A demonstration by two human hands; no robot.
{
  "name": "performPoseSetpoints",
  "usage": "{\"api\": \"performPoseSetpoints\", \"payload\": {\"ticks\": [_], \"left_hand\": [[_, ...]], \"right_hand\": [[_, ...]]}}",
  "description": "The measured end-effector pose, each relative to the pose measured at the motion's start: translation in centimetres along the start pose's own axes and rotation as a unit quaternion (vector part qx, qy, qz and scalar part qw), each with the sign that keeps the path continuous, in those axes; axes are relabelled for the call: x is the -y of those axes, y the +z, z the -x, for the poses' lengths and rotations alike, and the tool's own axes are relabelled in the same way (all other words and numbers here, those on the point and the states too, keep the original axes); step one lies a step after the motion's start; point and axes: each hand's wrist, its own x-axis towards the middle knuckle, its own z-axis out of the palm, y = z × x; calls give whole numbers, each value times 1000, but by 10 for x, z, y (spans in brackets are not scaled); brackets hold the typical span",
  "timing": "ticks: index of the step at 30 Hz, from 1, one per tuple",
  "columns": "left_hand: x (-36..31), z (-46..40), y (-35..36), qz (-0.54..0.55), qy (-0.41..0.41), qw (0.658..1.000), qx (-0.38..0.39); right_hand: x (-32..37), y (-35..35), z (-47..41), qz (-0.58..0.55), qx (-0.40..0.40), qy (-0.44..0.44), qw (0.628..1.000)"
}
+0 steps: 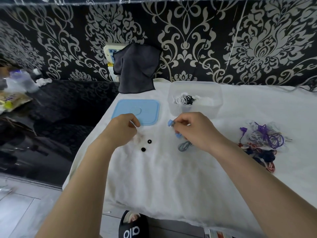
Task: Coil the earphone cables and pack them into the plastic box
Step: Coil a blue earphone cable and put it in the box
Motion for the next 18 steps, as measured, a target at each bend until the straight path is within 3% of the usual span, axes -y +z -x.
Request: {"api": "performPoseSetpoints", "payload": {"ticks": [3,9,18], "left_hand": [[5,0,-5,-4,-7,1000,-9],[9,9,-4,-35,24,992,116],[9,10,11,-54,28,994,90]], "right_hand": [[2,1,2,-17,15,5,1000],[5,3,5,-12,40,16,999],[4,4,7,-2,41,18,999]]}}
